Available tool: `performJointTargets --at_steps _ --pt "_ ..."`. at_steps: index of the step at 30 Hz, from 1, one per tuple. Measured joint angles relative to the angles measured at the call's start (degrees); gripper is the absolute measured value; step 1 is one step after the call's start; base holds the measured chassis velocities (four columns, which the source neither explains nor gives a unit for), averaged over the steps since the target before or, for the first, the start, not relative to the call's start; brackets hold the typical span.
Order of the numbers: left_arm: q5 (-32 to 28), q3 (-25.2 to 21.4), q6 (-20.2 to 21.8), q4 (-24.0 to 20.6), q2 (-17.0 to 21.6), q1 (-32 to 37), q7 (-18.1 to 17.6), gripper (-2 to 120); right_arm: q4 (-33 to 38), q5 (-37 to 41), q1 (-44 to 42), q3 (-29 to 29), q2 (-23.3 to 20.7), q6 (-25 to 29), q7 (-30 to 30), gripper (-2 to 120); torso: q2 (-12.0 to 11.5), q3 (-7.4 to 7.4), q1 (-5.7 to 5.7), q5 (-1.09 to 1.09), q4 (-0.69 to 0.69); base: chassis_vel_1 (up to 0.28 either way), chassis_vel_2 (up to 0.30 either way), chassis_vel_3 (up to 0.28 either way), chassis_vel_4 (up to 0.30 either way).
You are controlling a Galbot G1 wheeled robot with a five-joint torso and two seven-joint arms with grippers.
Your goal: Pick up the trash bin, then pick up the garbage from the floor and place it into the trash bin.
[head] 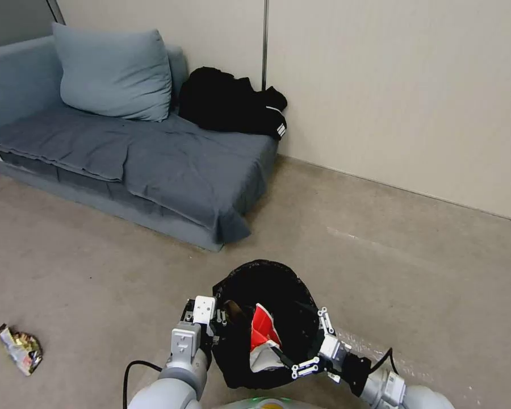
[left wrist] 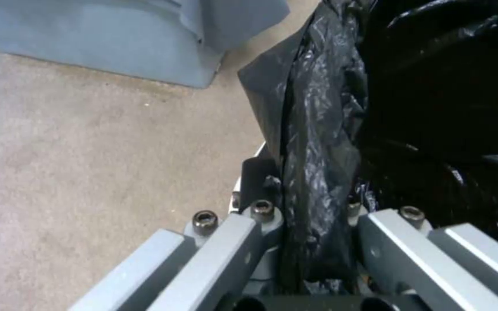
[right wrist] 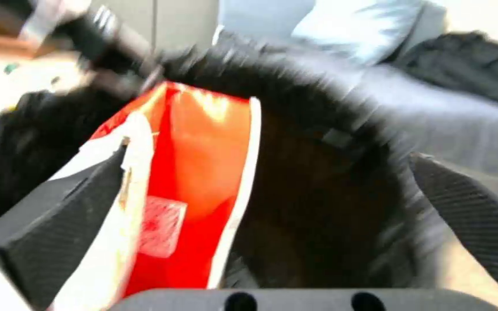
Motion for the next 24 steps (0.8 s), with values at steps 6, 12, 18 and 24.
performJointTargets --at_steps 6,12,18,24 --pt "0.2 0.2 -0.4 0.1 0.2 0.0 0.0 1 2.4 1.8 0.1 0.6 0.3 -2.1 1.9 114 0.0 0.00 0.00 0.00 0.00 0.000 0.000 0.000 0.000" --pt "0.3 1.2 -0.5 -0.8 0.2 0.7 0.0 1 2.4 1.5 0.2 -2.3 -1.1 -6.2 7.3 112 0.0 0.00 0.00 0.00 0.01 0.000 0.000 0.000 0.000" --pt "0.9 2.0 -0.6 -1.3 0.2 1.4 0.1 1 5.6 0.9 0.2 -6.2 -2.5 -13.7 17.0 101 0.0 0.00 0.00 0.00 0.00 0.000 0.000 0.000 0.000" --pt "1.2 2.8 -0.7 -1.7 0.1 1.7 0.1 1 8.5 4.1 1.0 -9.1 -4.6 -22.3 22.8 100 0.0 0.00 0.00 0.00 0.01 0.000 0.000 0.000 0.000"
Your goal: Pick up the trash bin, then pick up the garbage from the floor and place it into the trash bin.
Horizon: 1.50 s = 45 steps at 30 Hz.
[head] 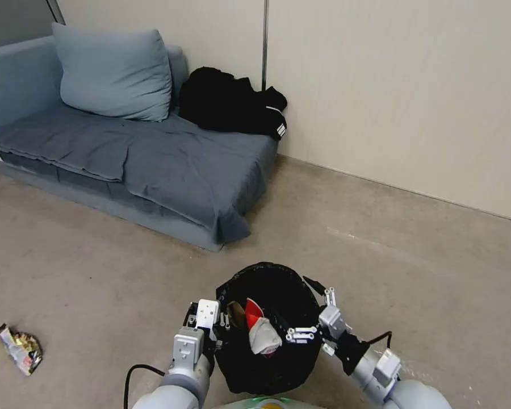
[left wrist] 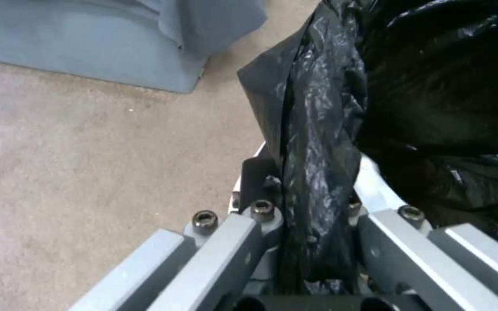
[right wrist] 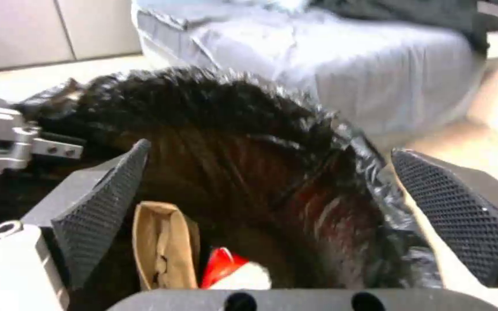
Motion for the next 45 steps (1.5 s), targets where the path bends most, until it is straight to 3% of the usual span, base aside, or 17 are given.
performJointTargets --at_steps 3,9,19,28,33,41,45 --pt "0.3 0.3 -0.1 -0.1 -0.1 0.3 0.0 1 1.3 2.5 0.5 -1.5 -0.7 -6.0 3.9 100 0.0 0.00 0.00 0.01 0.00 0.000 0.000 0.000 0.000" --pt "0.2 -1.3 -0.6 0.5 -0.1 -0.1 0.1 1 3.7 2.5 -1.0 -0.5 0.3 -6.2 5.0 100 0.0 0.00 0.00 0.00 -0.01 0.000 0.000 0.000 0.000" --pt "0.1 -4.9 -2.6 4.9 -0.2 -2.1 0.1 1 10.9 -0.2 -6.5 3.4 2.5 0.4 4.7 100 0.0 0.00 0.00 -0.01 -0.01 0.000 0.000 0.000 0.000" --pt "-0.2 -7.6 -4.2 6.0 -0.2 -2.5 0.7 1 13.3 -1.3 -8.9 5.9 4.2 5.2 5.4 100 0.0 0.00 0.00 0.00 0.00 0.000 0.000 0.000 0.000" --pt "-0.5 -7.6 -4.2 5.9 -0.4 -2.2 0.7 1 12.8 -1.8 -8.6 6.1 5.0 6.7 6.5 100 0.0 0.00 0.00 -0.01 0.00 0.000 0.000 0.000 0.000" --pt "-0.6 -7.8 -4.2 4.2 -0.5 -1.0 0.6 1 5.9 -5.2 -7.0 5.8 9.3 14.7 15.8 100 0.0 0.00 0.00 0.00 0.00 0.000 0.000 0.000 0.000" --pt "-0.7 -8.1 -4.2 3.4 -0.6 -0.4 0.5 1 3.7 -5.6 -6.2 6.0 10.9 17.8 16.9 100 0.0 0.00 0.00 0.00 -0.01 0.000 0.000 0.000 0.000"
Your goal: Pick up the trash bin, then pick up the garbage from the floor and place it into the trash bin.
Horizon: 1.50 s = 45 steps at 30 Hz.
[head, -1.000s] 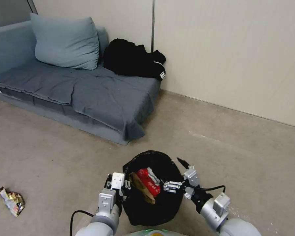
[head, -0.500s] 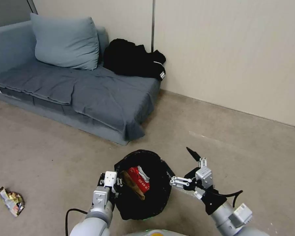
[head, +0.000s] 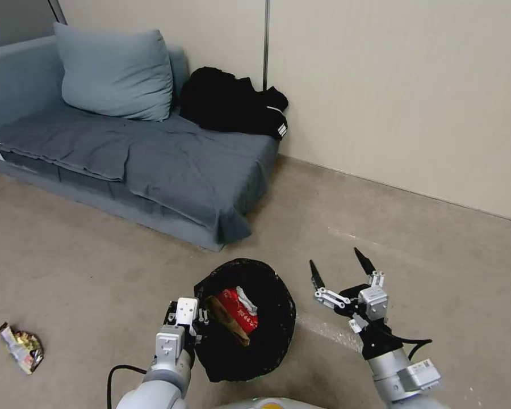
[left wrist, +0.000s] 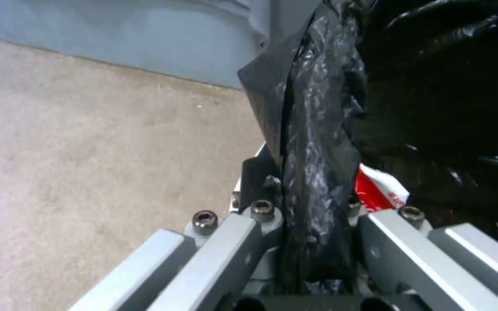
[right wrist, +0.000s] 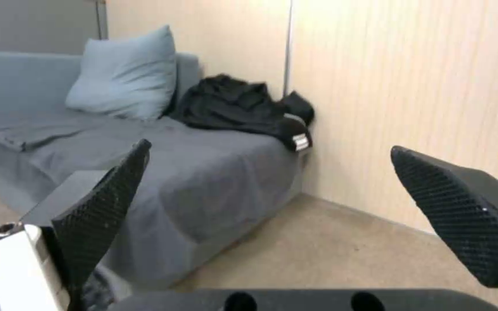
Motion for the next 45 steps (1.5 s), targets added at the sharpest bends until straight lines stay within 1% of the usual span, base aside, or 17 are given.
performJointTargets --at_steps 3,9,18,45 --pt "0.0 -0.3 0.1 -0.4 -0.3 0.4 -0.2 1 -0.8 -0.3 0.7 -0.3 1.0 1.5 1.3 100 0.0 0.00 0.00 0.01 0.00 0.016 0.014 0.018 0.016" --pt "-0.4 -1.1 0.2 -1.1 -0.4 0.8 -0.5 1 -1.1 -0.5 1.6 -0.6 1.4 2.0 2.7 100 0.0 0.00 0.00 0.01 0.01 0.055 0.053 0.054 0.060" --pt "-1.2 -2.2 0.6 -1.9 -0.5 1.0 -0.5 1 -1.0 -0.5 2.9 -0.8 1.2 2.0 2.7 99 0.0 0.00 0.00 0.00 0.01 0.098 0.097 0.091 0.088" --pt "-1.3 -3.1 0.9 -2.9 -1.0 1.4 -0.7 1 -1.9 -1.0 5.1 -1.8 0.9 1.6 2.1 100 0.0 0.00 0.00 0.01 0.00 0.124 0.122 0.124 0.122"
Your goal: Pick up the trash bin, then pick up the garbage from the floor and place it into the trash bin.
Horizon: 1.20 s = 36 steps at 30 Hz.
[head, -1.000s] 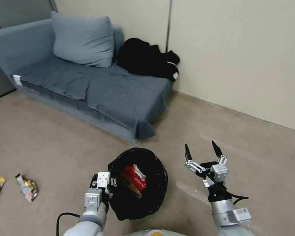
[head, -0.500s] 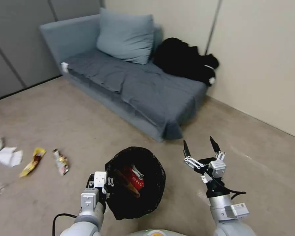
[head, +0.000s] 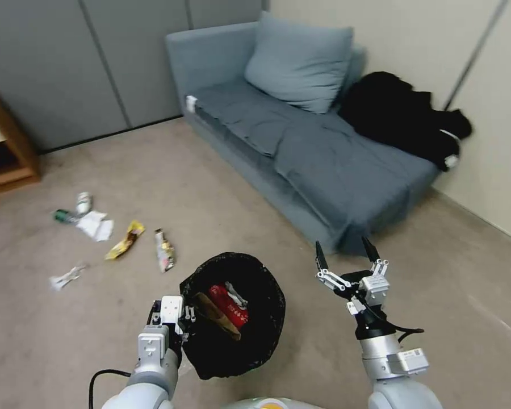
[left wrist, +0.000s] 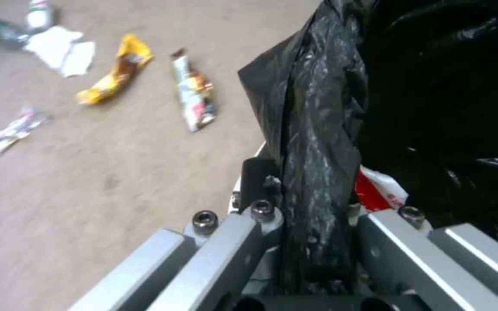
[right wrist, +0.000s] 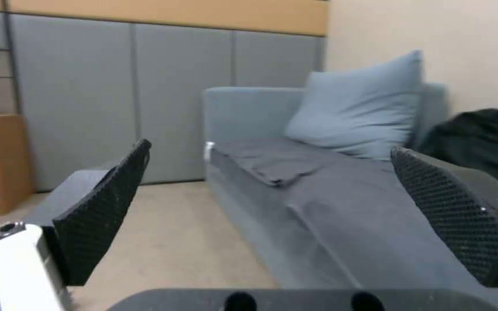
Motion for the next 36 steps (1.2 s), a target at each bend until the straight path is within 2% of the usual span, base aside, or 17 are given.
performJointTargets --at_steps 26,33,36 --pt "0.1 0.7 -0.1 0.4 0.0 -0.5 0.1 1 0.8 -0.5 -0.1 0.0 0.2 -0.6 -0.7 100 0.0 0.00 0.00 0.00 0.00 0.123 0.126 0.124 0.127" --pt "0.1 0.9 -0.1 0.4 0.0 -0.4 0.2 1 0.8 -0.5 -0.2 0.1 0.3 -0.6 -0.8 100 0.0 0.00 0.00 0.00 0.02 0.066 0.052 0.061 0.064" --pt "0.1 0.9 -0.3 0.4 0.0 -0.2 0.2 1 0.8 -0.5 -0.3 0.3 0.2 -0.5 -0.8 100 0.0 0.00 0.00 0.00 -0.02 0.000 0.000 0.000 0.000"
